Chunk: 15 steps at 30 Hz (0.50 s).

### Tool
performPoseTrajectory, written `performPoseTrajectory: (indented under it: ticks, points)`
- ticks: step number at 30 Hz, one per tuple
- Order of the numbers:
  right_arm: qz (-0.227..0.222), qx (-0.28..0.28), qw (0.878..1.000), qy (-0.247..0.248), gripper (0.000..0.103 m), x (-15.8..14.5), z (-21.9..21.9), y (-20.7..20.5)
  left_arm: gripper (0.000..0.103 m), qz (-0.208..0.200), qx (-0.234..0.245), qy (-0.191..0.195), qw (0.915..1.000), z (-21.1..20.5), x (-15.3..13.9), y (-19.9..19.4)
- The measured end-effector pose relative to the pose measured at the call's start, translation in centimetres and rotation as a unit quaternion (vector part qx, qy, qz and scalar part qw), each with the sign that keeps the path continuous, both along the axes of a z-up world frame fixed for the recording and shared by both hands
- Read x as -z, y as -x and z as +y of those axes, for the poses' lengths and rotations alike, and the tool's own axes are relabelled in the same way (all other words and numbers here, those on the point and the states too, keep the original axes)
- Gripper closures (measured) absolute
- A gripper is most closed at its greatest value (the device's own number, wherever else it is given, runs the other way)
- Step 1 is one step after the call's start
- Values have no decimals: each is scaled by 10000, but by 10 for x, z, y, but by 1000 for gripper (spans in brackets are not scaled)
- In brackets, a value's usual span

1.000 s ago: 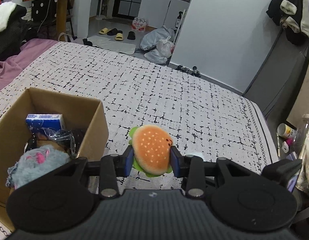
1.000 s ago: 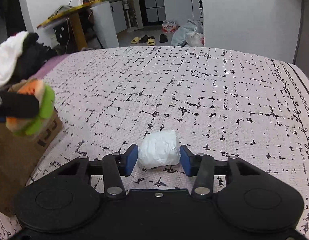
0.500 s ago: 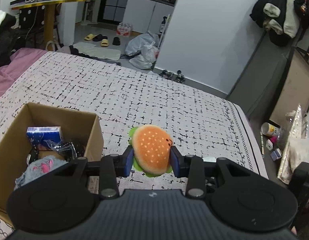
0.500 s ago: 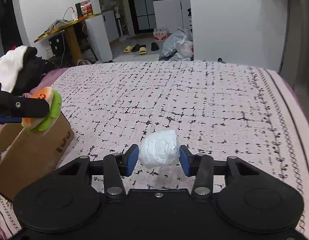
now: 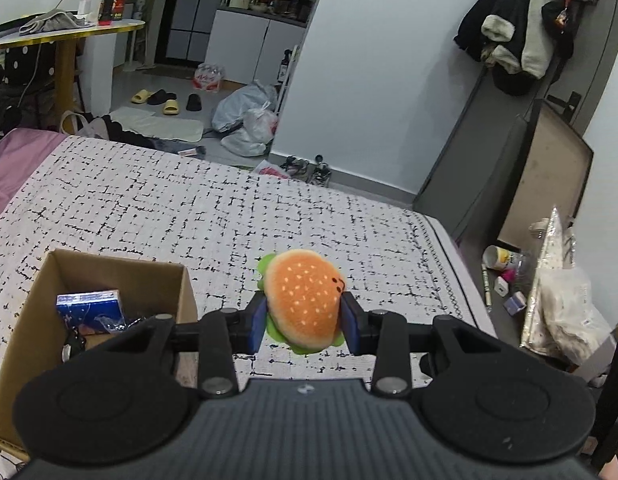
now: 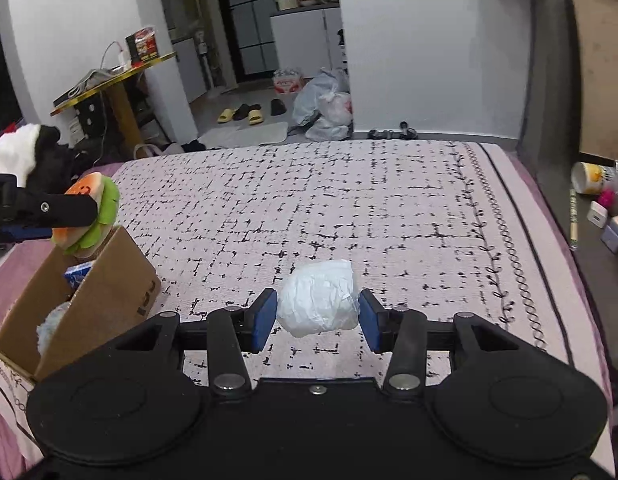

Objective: Organize soft objects
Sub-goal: 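Carry the burger plush over the box with the left tool while the right tool carries the white bag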

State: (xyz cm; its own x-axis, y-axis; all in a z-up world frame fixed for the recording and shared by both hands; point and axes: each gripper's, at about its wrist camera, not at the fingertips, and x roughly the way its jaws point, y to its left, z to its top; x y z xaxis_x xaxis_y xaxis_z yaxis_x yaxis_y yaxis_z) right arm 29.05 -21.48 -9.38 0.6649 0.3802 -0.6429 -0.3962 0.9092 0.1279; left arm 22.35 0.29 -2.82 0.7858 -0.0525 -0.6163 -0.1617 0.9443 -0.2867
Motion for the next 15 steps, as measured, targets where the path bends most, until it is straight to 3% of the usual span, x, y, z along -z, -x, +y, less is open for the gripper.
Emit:
performPoseTrajectory:
  ticks: [15]
  points:
    - [-191, 271, 9995, -9, 59, -54, 0, 29, 66, -307, 101, 148, 9994, 31, -13, 36]
